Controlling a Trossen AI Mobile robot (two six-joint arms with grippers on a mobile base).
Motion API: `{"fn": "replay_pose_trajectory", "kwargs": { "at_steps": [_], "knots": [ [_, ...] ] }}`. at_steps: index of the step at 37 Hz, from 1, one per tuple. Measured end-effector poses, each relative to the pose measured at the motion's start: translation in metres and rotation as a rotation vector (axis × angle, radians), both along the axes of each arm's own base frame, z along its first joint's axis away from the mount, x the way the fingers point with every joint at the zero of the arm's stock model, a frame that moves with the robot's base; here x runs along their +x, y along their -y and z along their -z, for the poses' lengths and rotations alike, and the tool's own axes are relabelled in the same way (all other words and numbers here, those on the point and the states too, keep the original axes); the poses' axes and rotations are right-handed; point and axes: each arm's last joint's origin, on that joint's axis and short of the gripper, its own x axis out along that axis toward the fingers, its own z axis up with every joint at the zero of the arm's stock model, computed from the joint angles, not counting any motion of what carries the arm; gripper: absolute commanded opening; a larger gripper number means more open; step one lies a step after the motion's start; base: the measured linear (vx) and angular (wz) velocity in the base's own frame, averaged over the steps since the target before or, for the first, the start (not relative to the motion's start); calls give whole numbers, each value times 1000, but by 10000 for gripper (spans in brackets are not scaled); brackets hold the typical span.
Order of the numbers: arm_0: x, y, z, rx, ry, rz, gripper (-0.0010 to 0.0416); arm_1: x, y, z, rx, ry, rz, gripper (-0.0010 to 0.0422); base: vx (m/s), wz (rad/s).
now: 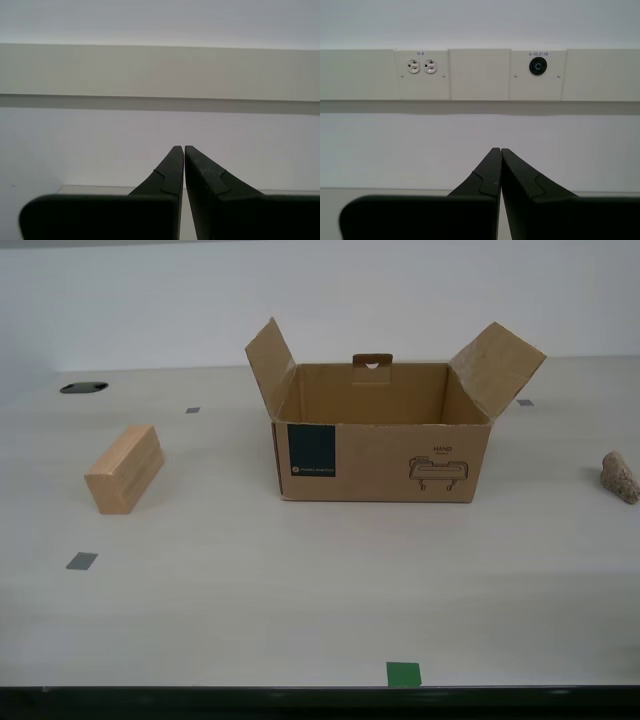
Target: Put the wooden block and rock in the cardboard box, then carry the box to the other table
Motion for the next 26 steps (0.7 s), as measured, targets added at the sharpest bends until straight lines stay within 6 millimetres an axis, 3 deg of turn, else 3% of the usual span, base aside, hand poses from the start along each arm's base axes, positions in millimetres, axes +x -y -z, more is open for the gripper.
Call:
{"fn": "replay_pose_trajectory", "kwargs": {
  "at_steps": [26],
  "knots": [
    [0,0,0,-10,-5,1,0,0,0,1,0,-6,0,0,0,0]
  ]
}}
